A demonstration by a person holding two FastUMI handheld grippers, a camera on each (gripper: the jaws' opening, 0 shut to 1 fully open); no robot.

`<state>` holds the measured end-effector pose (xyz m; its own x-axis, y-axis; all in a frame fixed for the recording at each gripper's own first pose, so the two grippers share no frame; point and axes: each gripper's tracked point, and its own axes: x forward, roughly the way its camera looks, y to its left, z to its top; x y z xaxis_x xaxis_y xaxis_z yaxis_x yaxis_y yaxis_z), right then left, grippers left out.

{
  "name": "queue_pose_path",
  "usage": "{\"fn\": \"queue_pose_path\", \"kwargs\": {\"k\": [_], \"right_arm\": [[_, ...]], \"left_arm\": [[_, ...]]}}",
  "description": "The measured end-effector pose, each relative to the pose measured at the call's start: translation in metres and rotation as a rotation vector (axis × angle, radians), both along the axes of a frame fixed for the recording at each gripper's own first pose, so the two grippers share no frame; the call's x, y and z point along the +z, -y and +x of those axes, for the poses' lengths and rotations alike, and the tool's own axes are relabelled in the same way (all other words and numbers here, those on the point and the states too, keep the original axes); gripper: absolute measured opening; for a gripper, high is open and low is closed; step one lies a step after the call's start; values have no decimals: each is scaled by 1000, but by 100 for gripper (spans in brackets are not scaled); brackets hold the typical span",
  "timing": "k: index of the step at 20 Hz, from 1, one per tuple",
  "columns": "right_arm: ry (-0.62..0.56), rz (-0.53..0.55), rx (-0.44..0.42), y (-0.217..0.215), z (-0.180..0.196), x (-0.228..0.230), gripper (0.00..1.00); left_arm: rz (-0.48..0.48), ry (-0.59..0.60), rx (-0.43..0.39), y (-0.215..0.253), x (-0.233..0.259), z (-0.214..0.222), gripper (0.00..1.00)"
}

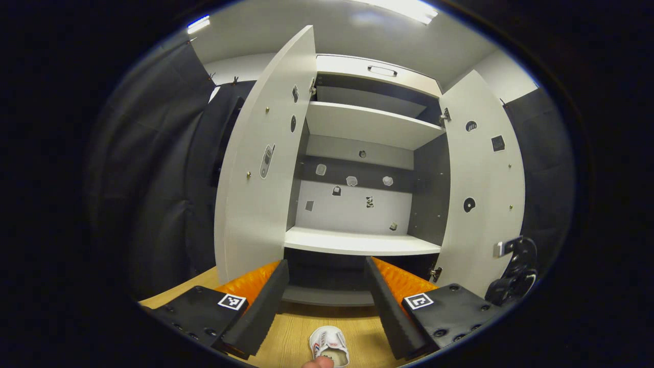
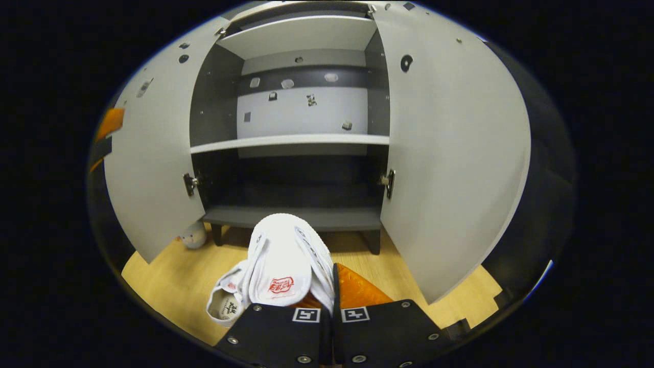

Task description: Grab one shoe with the right hand and put it into the shoe cabinet, grab the other shoe with the left hand and put it into the shoe cabinet; then close the right door with the right hand and the left door with the left hand.

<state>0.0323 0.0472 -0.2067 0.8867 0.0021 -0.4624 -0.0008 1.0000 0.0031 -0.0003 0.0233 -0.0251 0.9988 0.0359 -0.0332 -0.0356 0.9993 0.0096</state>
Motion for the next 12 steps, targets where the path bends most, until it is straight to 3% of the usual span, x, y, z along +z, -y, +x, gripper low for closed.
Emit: {"fn": "queue_pose_path", "kwargs": {"k": [6, 10, 12], "right_arm": [[178, 32, -8, -19, 52, 129, 0], [235, 28, -37, -10, 152, 189, 0], [232, -6, -80, 1, 203, 192, 0]], "left_arm": [[-27, -1, -37, 13, -3, -2, 96], [-30, 4, -36, 10, -1, -6, 99], [-37, 3, -24, 7, -2, -11, 96]]}}
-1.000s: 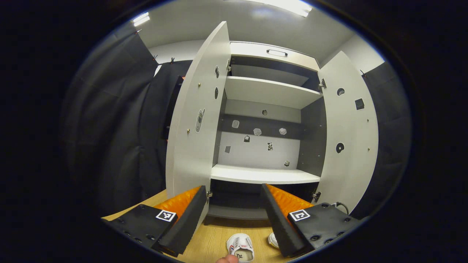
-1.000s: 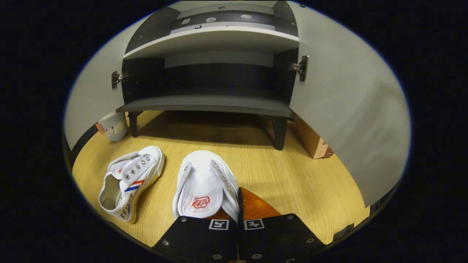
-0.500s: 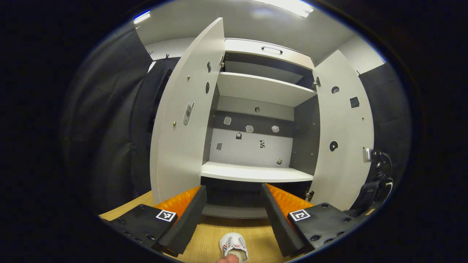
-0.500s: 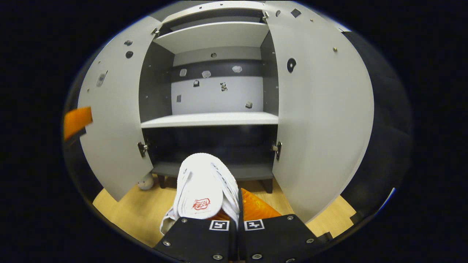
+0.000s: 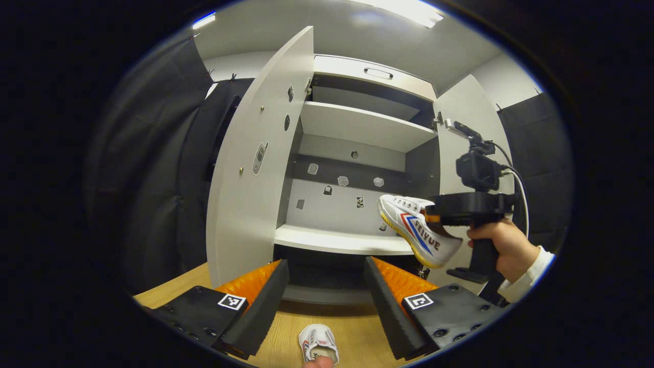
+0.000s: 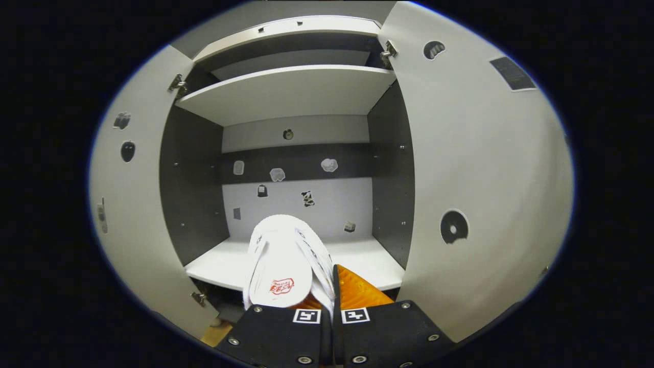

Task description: Grab one shoe with the right hand and put it into the shoe cabinet, grab the other shoe with the left hand and put it into the shoe cabinet; then close the right door with the right hand and the left door with the left hand.

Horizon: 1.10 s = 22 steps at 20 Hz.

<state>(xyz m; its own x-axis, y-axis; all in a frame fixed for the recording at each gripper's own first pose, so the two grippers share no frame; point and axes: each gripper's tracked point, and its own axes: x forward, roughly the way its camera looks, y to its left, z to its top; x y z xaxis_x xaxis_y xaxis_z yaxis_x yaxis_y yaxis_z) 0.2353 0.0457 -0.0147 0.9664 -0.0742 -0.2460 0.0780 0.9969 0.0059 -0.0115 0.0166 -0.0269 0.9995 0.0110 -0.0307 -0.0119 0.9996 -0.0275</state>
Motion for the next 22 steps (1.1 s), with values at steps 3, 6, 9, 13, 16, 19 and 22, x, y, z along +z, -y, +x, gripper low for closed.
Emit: {"fn": "queue_pose_path", "kwargs": {"k": [3, 6, 9, 13, 16, 19, 22], "right_arm": [[-76, -31, -75, 19, 64, -24, 0], [-147, -66, -126, 29, 110, -48, 0], [-208, -87, -158, 32, 139, -72, 0], [-252, -103, -171, 31, 153, -87, 1], [-283, -91, -166, 27, 156, -95, 1], [-314, -57, -167, 25, 158, -100, 5], [-337, -58, -130, 18, 155, -104, 22]], "left_arm": [[-48, -27, 5, -2, -10, -5, 96], [-54, -28, 20, -8, -11, -5, 96], [-41, -22, 33, -15, -10, -3, 99], [-21, -22, 55, -23, -12, -1, 96], [-18, -23, 57, -24, -11, -1, 96], [-8, -12, 68, -29, -9, 1, 96], [-11, -15, 74, -31, -10, 1, 96]]}}
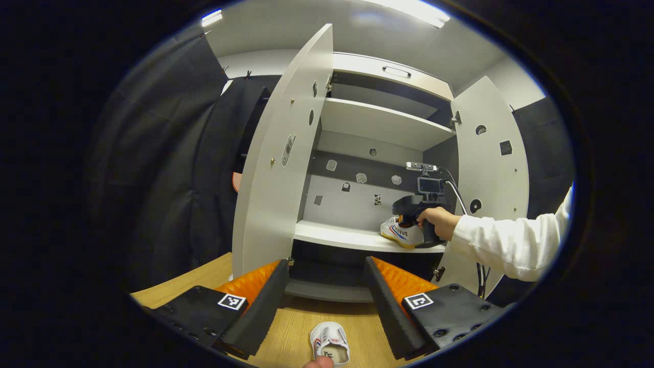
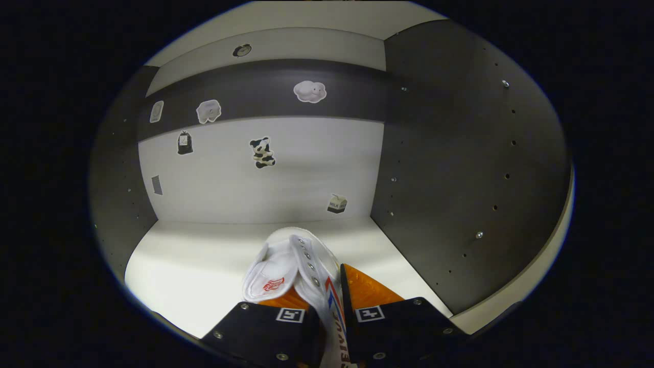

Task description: Grab one shoe with the right hand and put it into the shoe cabinet, grab the other shoe with the left hand and put it into the shoe cabinet; then close the right door with the right hand and the left door with the left hand.

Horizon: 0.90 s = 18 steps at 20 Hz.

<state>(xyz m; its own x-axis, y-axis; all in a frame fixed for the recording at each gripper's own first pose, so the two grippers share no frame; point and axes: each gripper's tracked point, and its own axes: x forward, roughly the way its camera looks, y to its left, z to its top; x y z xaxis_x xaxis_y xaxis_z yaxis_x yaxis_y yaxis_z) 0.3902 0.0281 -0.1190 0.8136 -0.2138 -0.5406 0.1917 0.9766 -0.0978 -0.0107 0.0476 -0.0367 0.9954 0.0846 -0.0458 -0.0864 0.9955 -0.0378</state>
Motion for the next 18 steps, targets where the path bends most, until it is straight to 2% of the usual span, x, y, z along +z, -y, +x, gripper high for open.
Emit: {"fn": "queue_pose_path", "kwargs": {"k": [1, 4, 5, 6, 8, 10, 14, 16, 18], "right_arm": [[-3, -1, 9, -1, -2, 1, 26], [-1, -2, 35, -1, -12, 10, 27], [8, 3, 50, -2, -17, 15, 30], [15, 5, 66, -2, -22, 20, 38], [49, -17, 91, 2, -33, 35, 47], [89, -3, 119, 0, -48, 51, 66], [173, 29, 166, -5, -85, 85, 88], [217, 45, 196, -11, -107, 103, 93], [277, 74, 229, -19, -132, 125, 93]], "left_arm": [[-1, -1, 2, -1, -1, -1, 96], [-1, -2, 4, -2, -2, -3, 96], [-1, -2, 3, -2, -2, -3, 96], [-1, -2, 1, -1, -2, -4, 96], [-1, -1, -5, 1, -2, -5, 96], [1, 0, -14, 5, -2, -5, 96], [8, 4, -40, 17, 0, -6, 96], [14, 2, -52, 23, 0, -5, 96], [16, 1, -61, 27, 0, -5, 96]]}}
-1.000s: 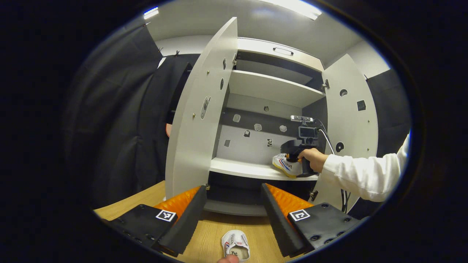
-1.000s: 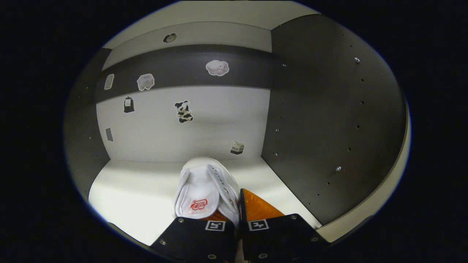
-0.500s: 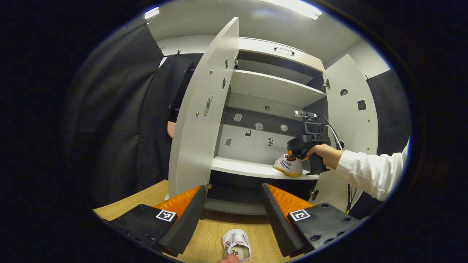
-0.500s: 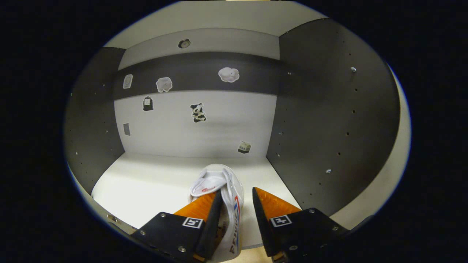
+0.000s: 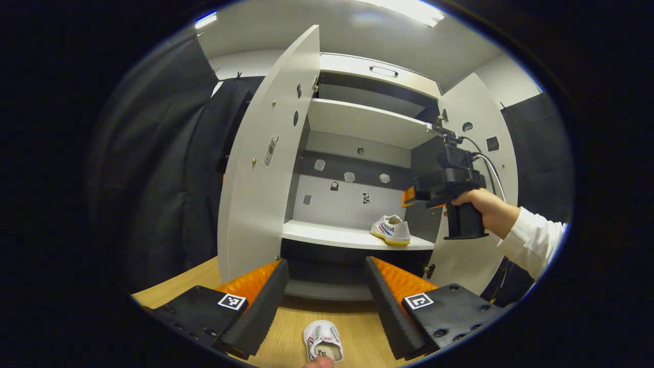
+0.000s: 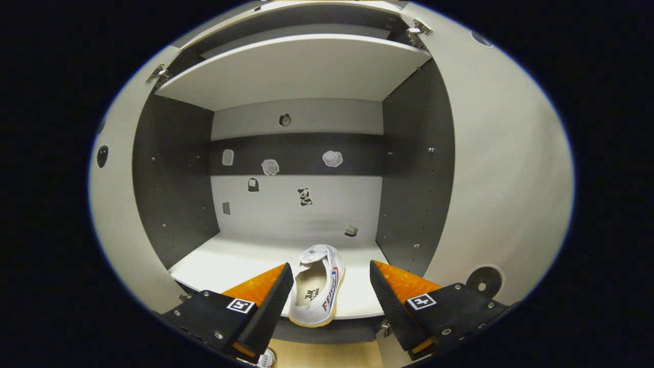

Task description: Grab one shoe with the right hand and put it into the shoe cabinet, grab the other shoe with the left hand and put it into the shoe cabinet; then close the right door with the right hand and the left door with the left hand.

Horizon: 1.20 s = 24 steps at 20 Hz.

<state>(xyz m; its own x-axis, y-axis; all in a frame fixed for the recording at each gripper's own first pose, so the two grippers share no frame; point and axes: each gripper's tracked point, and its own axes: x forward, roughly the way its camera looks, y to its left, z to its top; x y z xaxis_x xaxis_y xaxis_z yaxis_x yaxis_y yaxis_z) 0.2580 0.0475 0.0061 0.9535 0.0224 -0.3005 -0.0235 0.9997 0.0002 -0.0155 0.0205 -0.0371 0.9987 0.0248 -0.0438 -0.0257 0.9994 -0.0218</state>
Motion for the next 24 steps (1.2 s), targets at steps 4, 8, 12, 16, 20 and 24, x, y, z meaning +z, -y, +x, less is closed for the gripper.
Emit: {"fn": "queue_pose_path", "kwargs": {"k": [4, 8, 12, 16, 20, 24], "right_arm": [[111, 18, 48, -5, -53, 32, 92], [218, 31, 73, -3, -112, 36, 92], [290, -32, 46, 16, -160, 19, 92], [265, -35, 34, 23, -198, -12, 92], [242, -56, 31, 29, -226, -45, 92], [258, -24, 19, 30, -249, -51, 92]], "left_arm": [[14, 2, -9, 6, 2, 0, 96], [23, 0, -16, 10, 1, 1, 96], [32, -16, -15, 11, -4, 3, 96], [32, -35, -15, 15, -11, 2, 96], [11, -62, -17, 17, -20, 2, 96], [0, -122, -7, 8, -37, 6, 96]]}}
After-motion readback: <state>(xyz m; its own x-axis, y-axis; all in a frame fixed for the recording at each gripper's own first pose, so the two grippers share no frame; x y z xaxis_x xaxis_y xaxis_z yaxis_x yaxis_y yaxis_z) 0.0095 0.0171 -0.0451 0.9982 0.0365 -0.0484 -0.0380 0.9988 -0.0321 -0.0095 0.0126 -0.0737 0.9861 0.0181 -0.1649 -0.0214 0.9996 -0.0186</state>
